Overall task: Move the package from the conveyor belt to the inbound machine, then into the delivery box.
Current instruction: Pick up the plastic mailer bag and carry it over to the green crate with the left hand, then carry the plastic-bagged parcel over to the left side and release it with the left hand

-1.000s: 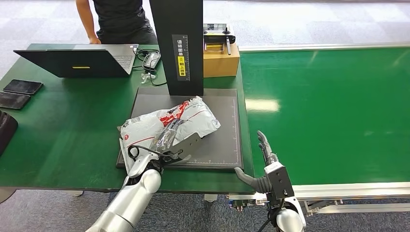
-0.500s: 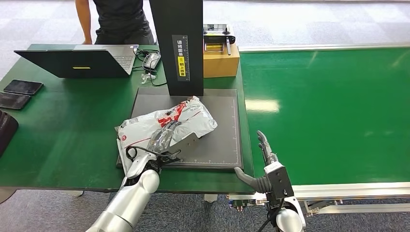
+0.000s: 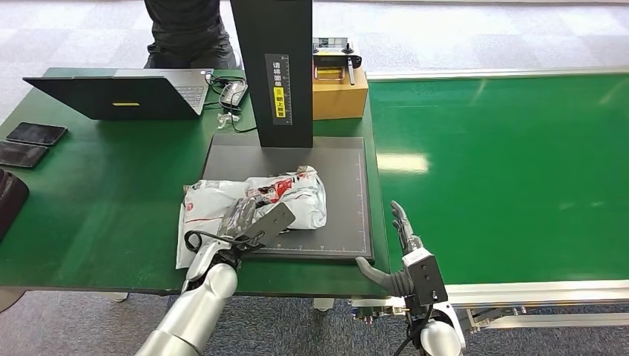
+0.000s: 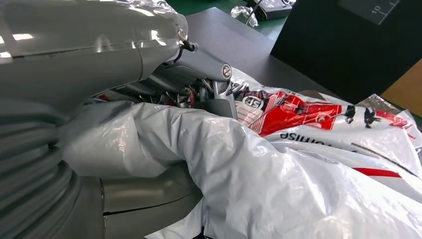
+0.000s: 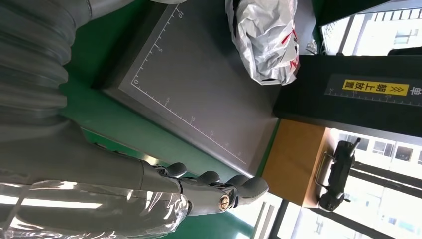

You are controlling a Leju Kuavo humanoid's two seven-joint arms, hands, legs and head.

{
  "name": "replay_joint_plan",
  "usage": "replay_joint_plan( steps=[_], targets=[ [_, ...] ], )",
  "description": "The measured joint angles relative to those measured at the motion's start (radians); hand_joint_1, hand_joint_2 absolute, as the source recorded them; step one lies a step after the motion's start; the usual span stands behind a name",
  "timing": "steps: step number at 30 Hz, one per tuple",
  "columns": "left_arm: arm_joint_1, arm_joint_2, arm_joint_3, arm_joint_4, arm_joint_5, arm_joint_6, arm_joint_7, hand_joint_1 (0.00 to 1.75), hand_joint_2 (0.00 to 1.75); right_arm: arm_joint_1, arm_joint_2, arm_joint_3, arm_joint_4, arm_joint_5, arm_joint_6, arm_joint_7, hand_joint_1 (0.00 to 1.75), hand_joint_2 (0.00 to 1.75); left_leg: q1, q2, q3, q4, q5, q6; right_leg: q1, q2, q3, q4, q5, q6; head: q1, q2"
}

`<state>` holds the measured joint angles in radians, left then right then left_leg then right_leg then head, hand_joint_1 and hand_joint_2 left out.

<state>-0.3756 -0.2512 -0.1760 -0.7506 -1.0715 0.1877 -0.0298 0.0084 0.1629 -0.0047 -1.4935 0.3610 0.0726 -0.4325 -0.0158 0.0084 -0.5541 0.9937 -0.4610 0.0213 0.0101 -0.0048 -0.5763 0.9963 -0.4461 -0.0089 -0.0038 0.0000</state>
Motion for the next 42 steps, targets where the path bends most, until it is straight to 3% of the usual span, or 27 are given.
replay_joint_plan(
  steps=[8,13,18,28,39,42],
  targets=[
    [0.018,0.005,0.008,-0.005,0.047,0.056,-0.071,1.75,1.75,0.002,0.0,0.001,0.003,-0.004,-0.001,0.0,0.0,1.75,0.0,0.0,0.0,0.0,0.0,0.0,0.0,0.0,0.0,0.0,0.0,0.0,0.0,0.0],
    [0.034,0.021,0.027,-0.014,0.07,0.179,-0.133,1.75,1.75,0.011,0.0,0.0,0.003,-0.011,-0.002,-0.007,0.0,1.75,0.0,0.0,-0.001,0.0,0.0,0.0,0.0,0.001,-0.002,0.0,0.0,0.0,0.0,0.0],
    [0.025,0.068,0.078,-0.015,0.038,0.357,-0.157,1.75,1.75,0.019,-0.002,0.0,0.003,-0.02,-0.002,-0.018,0.0,1.75,0.0,0.001,-0.002,0.0,0.0,-0.001,0.001,0.0,-0.003,0.0,0.0,-0.001,0.0,0.0],
    [-0.056,0.159,0.175,0.014,-0.102,0.5,-0.07,1.75,1.75,0.011,-0.007,0.004,0.012,-0.039,-0.003,-0.037,0.0,1.75,0.001,0.0,-0.005,0.0,0.001,-0.001,0.001,0.0,-0.005,0.001,-0.001,-0.001,0.0,0.0],
    [-0.199,0.266,0.298,0.193,-0.121,0.51,0.029,1.75,1.75,-0.024,-0.009,0.015,0.027,-0.052,-0.007,-0.039,0.0,1.75,0.001,0.001,-0.005,0.0,0.001,-0.001,0.001,0.0,-0.006,0.001,-0.001,-0.002,0.0,0.0],
    [-0.215,0.284,0.319,0.224,-0.139,0.51,0.062,0.45,1.75,-0.028,-0.01,0.015,0.031,-0.052,-0.008,-0.038,0.0,1.75,0.001,0.0,-0.006,0.0,0.001,-0.001,0.001,0.0,-0.006,0.001,-0.001,-0.002,0.0,0.0]
  ],
)
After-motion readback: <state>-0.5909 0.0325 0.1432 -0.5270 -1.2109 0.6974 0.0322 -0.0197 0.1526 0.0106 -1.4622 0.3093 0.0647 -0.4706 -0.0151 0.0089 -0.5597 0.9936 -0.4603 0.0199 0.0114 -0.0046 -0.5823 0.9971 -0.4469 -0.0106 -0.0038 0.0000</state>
